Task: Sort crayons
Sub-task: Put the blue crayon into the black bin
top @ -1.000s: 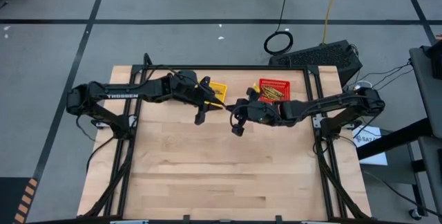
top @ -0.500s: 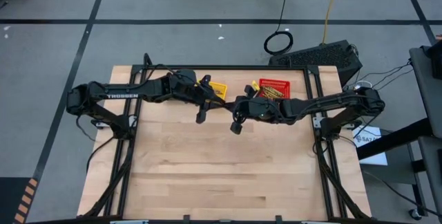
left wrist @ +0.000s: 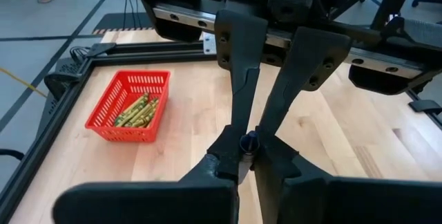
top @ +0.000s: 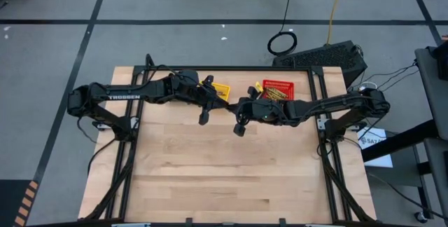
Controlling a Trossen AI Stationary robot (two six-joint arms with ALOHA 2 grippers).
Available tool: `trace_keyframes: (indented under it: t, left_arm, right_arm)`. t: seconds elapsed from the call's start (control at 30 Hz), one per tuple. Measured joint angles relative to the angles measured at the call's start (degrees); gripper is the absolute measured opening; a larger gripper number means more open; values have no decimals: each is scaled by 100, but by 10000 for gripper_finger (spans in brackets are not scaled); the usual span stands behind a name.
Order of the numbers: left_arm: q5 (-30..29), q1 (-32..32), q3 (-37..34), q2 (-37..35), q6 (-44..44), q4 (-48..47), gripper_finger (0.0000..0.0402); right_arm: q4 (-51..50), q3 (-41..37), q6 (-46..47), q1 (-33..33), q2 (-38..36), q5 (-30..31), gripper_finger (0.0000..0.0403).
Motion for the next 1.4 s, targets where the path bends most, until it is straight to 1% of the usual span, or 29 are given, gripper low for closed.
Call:
trace_keyframes:
  t: [0.17, 0.23, 0.37, 0.53, 0.63, 0.67, 0.73, 0.87, 0.93, 1.07, 1.13, 1.2, 1.3, 1.4]
  left_arm:
    - [0, 0, 0, 0, 0, -3, 13]
    - [0, 0, 0, 0, 0, -4, 13]
    - [3, 0, 0, 0, 3, -14, 12]
    - [-72, 0, 2, 0, 160, -210, 12]
    - [-127, 14, 2, 0, 155, -323, 12]
    - [-155, 29, 2, 0, 157, -373, 12]
    - [-394, 74, 2, -1, 231, -479, 12]
    - [-1176, 275, 2, -86, 561, -1100, 12]
    - [-1431, 445, 2, -158, 678, -1482, 12]
    - [-1615, 891, 4, -170, 737, -2290, 12]
    - [-1631, 1141, 4, -170, 743, -2825, 12]
    - [-1783, 1378, 4, -170, 748, -3223, 12]
    - [-2079, 1693, 4, -170, 762, -3483, 12]
    - [-2117, 2016, 4, -170, 892, -3786, 12]
  right_arm:
    - [-6, 0, -17, 0, 0, 0, 1]
    - [-9, 0, -130, 0, 0, 0, 7]
    - [13, 0, -310, 0, 0, 11, 37]
    - [-13, 0, -289, 0, 4, 42, 83]
    - [-72, 0, -286, -2, 4, 46, 103]
    - [-118, 0, -286, 0, 4, 52, 108]
    - [-253, 0, -261, 0, 4, 52, 117]
    - [-725, 0, 20, 0, 4, 55, 125]
    - [-970, 0, 157, 0, 4, 55, 125]
    - [-1304, 0, 446, 0, 4, 55, 125]
    - [-1407, 0, 501, 0, 4, 55, 125]
    - [-1419, 0, 505, -2, 4, 56, 125]
    - [-1410, 0, 496, 0, 4, 56, 125]
    - [-1411, 0, 494, 0, 4, 55, 125]
